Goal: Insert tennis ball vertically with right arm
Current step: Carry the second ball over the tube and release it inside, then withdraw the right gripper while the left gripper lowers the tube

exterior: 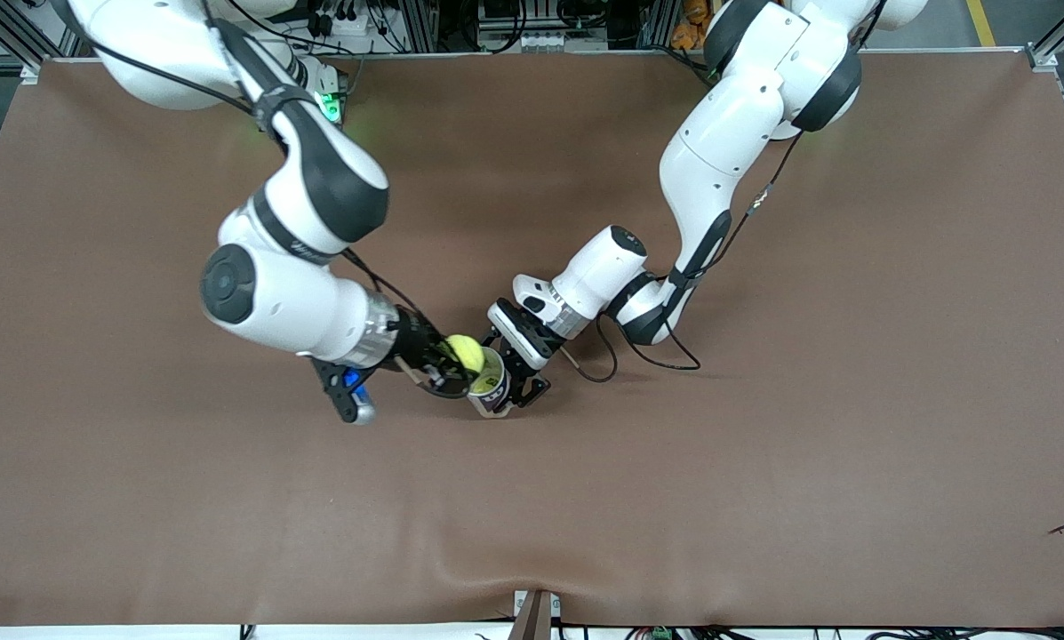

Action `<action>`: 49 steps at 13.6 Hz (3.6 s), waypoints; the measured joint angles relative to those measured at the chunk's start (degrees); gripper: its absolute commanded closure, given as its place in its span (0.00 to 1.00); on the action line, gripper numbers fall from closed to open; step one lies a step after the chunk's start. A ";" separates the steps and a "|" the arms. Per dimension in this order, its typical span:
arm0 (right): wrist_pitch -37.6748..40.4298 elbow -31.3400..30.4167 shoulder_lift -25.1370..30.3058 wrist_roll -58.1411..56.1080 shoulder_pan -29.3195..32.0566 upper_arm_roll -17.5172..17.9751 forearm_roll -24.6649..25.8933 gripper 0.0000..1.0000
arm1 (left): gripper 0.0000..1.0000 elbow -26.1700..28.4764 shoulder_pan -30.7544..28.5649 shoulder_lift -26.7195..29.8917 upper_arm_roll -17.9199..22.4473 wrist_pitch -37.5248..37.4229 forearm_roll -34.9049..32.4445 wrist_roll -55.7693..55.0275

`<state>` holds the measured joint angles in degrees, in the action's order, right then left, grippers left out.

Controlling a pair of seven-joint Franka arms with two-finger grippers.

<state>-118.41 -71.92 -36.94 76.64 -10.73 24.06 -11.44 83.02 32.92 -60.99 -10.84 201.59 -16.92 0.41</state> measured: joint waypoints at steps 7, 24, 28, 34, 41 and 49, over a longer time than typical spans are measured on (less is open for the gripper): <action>-1.06 0.01 -2.80 0.58 -0.69 -0.87 0.04 0.00 | 0.23 -0.02 -0.04 0.00 0.01 0.30 0.00 0.00; 12.27 1.98 0.05 -18.54 5.47 -1.60 6.31 0.00 | 0.00 -0.02 -0.23 0.00 0.17 0.74 0.00 0.02; 21.00 1.37 4.07 -34.02 11.41 -1.74 7.54 0.00 | 0.00 -0.06 -0.23 0.00 0.17 0.81 0.00 0.02; 22.98 -8.69 13.44 -56.15 16.27 -5.88 10.97 0.00 | 0.00 0.51 -0.22 -0.01 0.17 0.82 0.00 0.02; 28.51 -13.35 23.56 -79.90 10.82 -26.14 10.95 0.00 | 0.00 3.11 -0.33 0.01 0.18 0.83 0.00 0.02; 38.14 -13.36 35.24 -80.90 8.73 -27.05 10.90 0.00 | 0.00 9.67 -3.31 2.95 0.19 0.96 0.00 0.08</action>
<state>-80.27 -85.28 -1.70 -4.26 -2.00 -2.99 -0.54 92.69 29.61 -58.04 -10.65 202.54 -16.92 0.49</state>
